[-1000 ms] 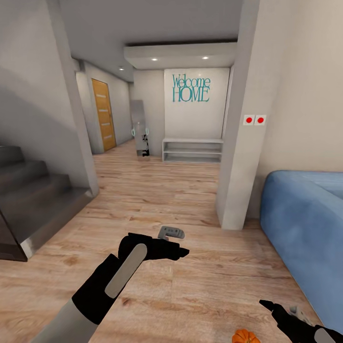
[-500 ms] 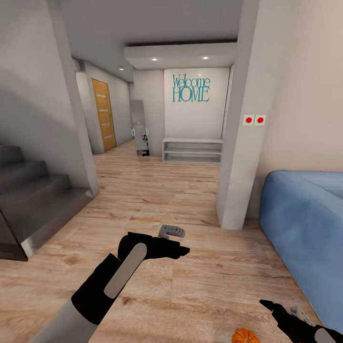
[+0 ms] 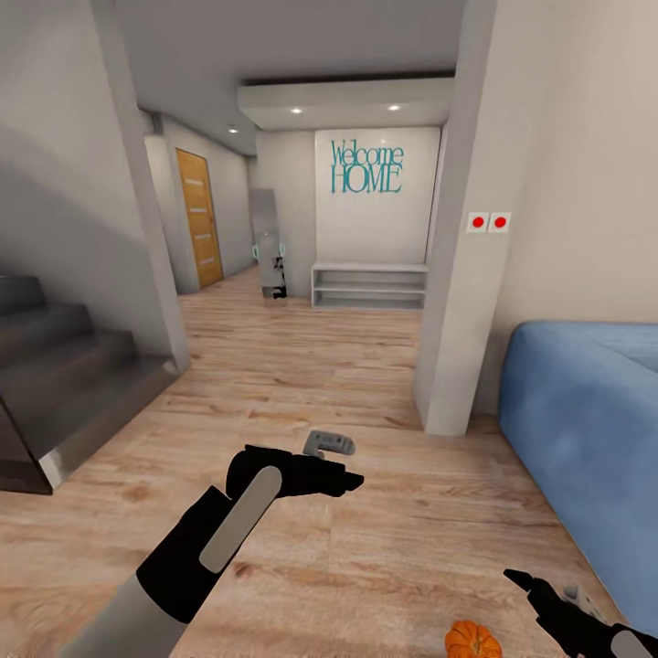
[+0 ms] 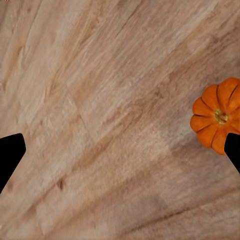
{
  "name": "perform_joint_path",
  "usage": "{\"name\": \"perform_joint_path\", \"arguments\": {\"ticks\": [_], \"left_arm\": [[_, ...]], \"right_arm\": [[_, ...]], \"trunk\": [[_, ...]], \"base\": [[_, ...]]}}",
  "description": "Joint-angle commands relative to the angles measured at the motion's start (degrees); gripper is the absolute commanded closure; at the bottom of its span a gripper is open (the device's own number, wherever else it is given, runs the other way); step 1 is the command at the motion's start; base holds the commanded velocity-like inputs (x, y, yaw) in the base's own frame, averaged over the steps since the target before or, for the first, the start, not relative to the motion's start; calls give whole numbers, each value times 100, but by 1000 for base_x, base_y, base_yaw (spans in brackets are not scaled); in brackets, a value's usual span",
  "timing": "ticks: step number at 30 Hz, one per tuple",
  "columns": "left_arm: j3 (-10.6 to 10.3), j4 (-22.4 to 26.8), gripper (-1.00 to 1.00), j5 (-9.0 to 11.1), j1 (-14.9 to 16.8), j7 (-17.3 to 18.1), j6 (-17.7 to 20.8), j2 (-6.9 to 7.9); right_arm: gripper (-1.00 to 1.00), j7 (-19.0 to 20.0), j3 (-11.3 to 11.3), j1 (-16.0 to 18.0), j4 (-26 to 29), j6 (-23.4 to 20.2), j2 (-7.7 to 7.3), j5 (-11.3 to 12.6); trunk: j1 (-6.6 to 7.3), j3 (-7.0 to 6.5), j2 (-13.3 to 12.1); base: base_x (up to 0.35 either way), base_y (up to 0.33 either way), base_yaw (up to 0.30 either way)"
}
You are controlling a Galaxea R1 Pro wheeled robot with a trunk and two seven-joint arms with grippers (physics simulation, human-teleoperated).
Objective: Place each of the two pumpkins and all three candles from the living room inside a cabinet in the living room (use any cabinet), then make sure every cabinet is closed, and position the cauldron so it is next to a table in the living room.
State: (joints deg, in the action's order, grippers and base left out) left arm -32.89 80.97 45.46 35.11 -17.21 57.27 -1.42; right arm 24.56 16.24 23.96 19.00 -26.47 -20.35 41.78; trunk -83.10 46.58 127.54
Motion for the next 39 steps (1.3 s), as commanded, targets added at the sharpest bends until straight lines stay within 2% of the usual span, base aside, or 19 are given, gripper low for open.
{"name": "perform_joint_path", "arguments": {"ticks": [1, 8, 13, 15, 16, 19, 21, 32, 34, 37, 39], "left_arm": [[-2, 3, -100, 61, 5, -61, 13, 0], [3, 62, -100, 77, 5, -59, 53, 0], [44, 365, -100, 91, 5, -51, 273, 1], [257, 459, -100, 156, 0, -48, 273, 1], [455, 543, -100, 233, -1, -47, 273, 1], [726, 662, -100, 378, -3, -46, 273, 1], [819, 702, -100, 433, -3, -46, 273, 1], [915, 744, -100, 500, -2, -38, 273, 1], [920, 749, -100, 573, -3, -33, 273, 1], [918, 753, -100, 860, -3, -29, 273, 1], [919, 753, -100, 948, -3, -29, 273, 4]], "right_arm": [[-100, 5, 42, 4, 5, -46, 6, 23], [-100, -2, 61, 4, 7, -13, 16, 30], [-100, -16, 68, 4, 7, -33, 14, 26], [-100, -13, 70, 4, 7, -36, 14, 29], [-100, -7, 69, 4, 7, -33, 14, 31], [-100, 3, 68, 4, 7, -25, 18, 37], [-100, 7, 70, 4, 7, -17, 24, 38], [-100, 30, 66, 4, 7, 9, 27, 40], [-100, 26, 69, 4, 6, 9, 23, 38], [-100, 29, 71, 4, 2, 10, 17, 40], [-100, 26, 71, 4, 1, 10, 11, 37]], "trunk": [[-22, 24, 44], [-175, 150, 325], [-285, 240, 526], [-329, 276, 606], [-351, 294, 646], [-417, 348, 766], [-461, 383, 846], [-702, 581, 1288], [-746, 617, 1368], [-812, 671, 1488], [-856, 707, 1568]], "base": [[0, 0, 0], [0, 0, 0], [0, 0, 0], [0, 0, 0], [0, 0, 0], [0, 0, 0], [0, 0, 0], [0, 0, 0], [0, 0, 0], [0, 0, 0], [0, 0, 0]]}}
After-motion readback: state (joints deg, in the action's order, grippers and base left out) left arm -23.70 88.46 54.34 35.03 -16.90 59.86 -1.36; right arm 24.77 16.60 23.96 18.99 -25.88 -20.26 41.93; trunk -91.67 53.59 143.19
